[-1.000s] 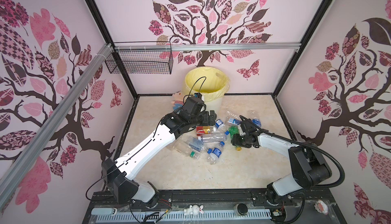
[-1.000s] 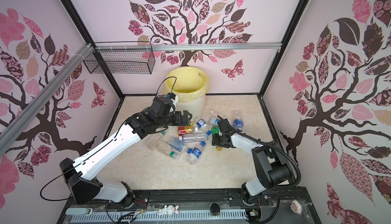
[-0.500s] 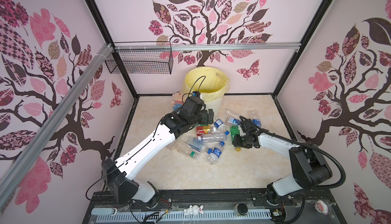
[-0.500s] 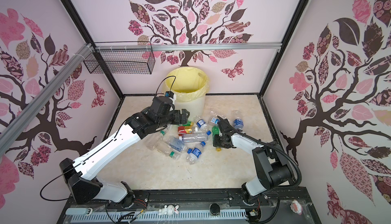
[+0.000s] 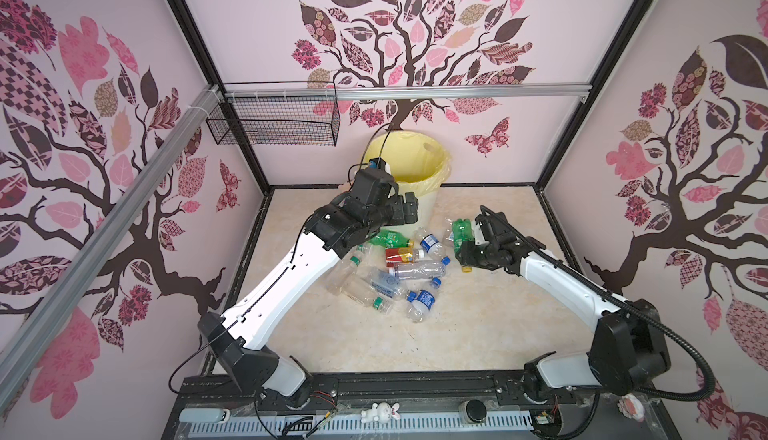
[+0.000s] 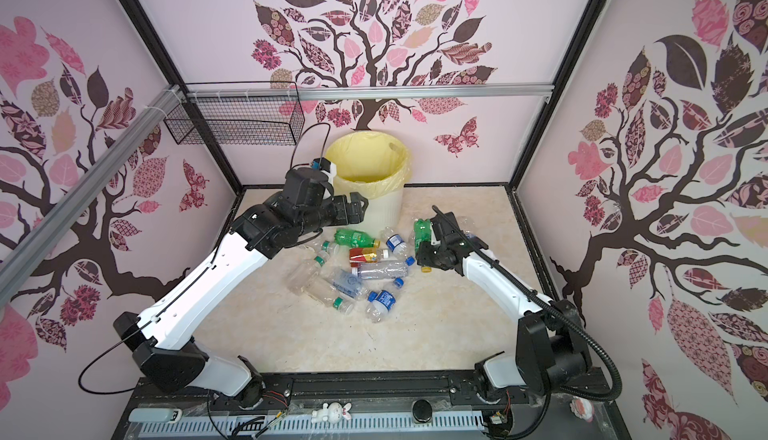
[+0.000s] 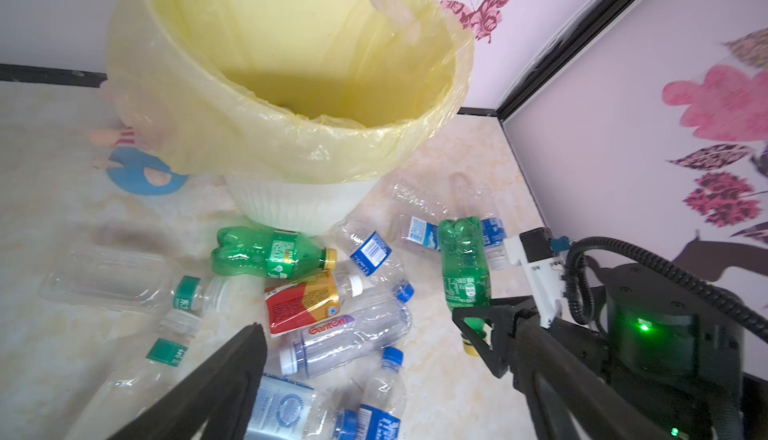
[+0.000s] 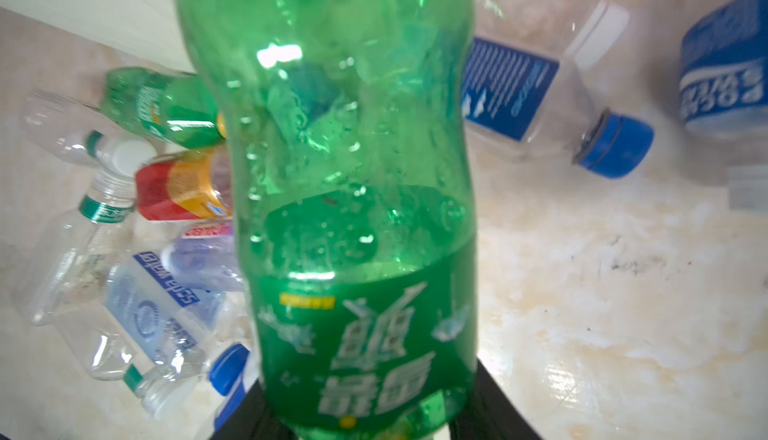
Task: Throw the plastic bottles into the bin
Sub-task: 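Lift the green soda bottle with right gripper and carry it over the bin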
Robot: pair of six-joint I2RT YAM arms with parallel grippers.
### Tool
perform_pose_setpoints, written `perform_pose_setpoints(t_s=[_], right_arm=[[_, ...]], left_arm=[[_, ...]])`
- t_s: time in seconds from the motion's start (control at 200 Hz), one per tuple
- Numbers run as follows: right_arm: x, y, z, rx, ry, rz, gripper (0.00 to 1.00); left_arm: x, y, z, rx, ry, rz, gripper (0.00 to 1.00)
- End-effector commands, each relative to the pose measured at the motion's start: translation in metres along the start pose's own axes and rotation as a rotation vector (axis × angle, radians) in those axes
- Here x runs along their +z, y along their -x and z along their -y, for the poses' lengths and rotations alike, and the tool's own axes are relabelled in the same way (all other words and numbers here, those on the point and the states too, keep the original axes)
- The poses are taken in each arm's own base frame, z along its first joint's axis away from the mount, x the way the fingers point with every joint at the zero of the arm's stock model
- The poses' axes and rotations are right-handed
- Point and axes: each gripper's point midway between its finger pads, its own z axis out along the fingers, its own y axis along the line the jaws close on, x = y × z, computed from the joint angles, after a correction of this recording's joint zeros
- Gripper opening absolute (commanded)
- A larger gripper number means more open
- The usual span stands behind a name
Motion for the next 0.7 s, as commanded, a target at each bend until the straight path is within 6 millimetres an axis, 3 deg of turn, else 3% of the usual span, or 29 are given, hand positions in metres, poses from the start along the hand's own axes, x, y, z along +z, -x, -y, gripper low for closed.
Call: perform_pose_setpoints(t_s=[0.0, 0.19, 0.315, 0.51, 0.695], right_arm=[[-0.037, 0.035, -0.040, -0.065, 0.057, 0.091, 0.47], [-0.080, 0.067, -0.105, -0.186, 0.153, 0.222, 0.47], [-0.104, 0.077, -0.133, -0.214, 0.231, 0.281, 0.47], [-0.126, 0.084, -0.161, -0.258, 0.318, 0.341, 0.47], [-0.141, 0.089, -0.177, -0.273, 0.390, 0.380, 0.47]], left_arm=[[0.002, 0.017, 0.003, -0.144, -0.076, -0.035, 0.97], [0.005, 0.030, 0.023, -0.225, -0.178, -0.077, 0.97], [0.006, 0.034, 0.031, -0.257, -0.217, -0.096, 0.97], [0.003, 0.050, 0.046, -0.305, -0.308, -0.074, 0.97], [0.007, 0.053, 0.053, -0.294, -0.347, -0.091, 0.96]])
